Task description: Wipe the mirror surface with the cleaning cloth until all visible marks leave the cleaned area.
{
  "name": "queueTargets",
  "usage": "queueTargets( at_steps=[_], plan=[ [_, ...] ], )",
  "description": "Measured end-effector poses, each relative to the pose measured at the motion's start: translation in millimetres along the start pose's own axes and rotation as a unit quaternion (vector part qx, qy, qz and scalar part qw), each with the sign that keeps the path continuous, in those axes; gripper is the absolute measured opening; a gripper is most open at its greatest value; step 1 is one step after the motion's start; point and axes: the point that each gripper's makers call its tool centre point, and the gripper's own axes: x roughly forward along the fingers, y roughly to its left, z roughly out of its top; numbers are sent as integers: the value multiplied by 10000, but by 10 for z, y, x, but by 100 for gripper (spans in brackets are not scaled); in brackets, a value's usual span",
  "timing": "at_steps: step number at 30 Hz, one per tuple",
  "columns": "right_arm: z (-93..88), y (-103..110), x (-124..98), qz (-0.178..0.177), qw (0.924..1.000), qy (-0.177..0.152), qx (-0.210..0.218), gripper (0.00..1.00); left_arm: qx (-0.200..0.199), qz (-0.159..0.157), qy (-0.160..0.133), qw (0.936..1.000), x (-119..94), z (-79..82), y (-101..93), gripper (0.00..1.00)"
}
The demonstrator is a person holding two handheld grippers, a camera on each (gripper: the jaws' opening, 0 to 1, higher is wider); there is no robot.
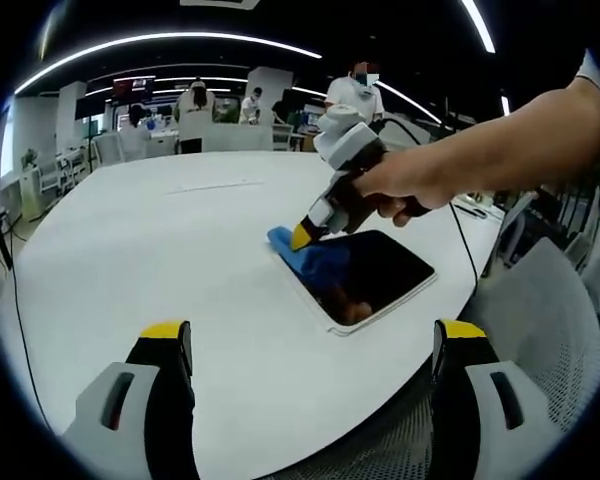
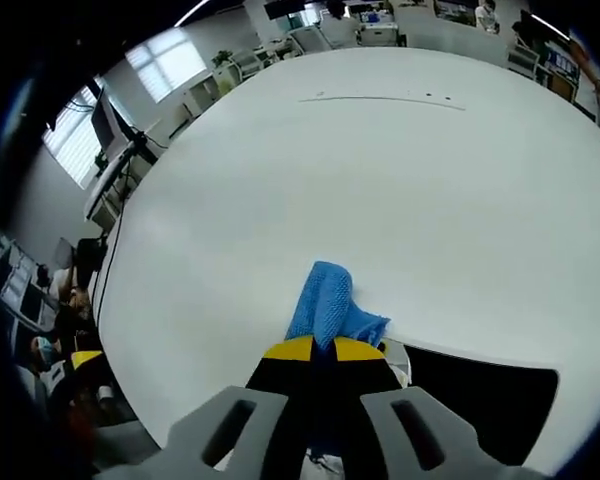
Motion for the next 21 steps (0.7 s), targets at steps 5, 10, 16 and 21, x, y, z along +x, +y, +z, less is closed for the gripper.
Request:
queueTargets(
  at_steps=[5, 10, 16, 21],
  plan=[
    [22, -35, 51, -12, 10000, -46, 67, 0, -18, 17, 18, 10000, 6, -12, 12, 99],
    [6, -12, 31, -193, 9995, -147, -185, 0, -36, -30, 58, 10000, 12, -33, 6, 99],
    [-30, 0, 1, -174, 9997, -78, -119, 0, -35, -12, 79, 10000, 11, -41, 15, 99],
    [-73, 25, -32, -158, 9998, -54, -118, 0, -47, 4, 57, 10000, 8, -35, 27, 99]
  ],
)
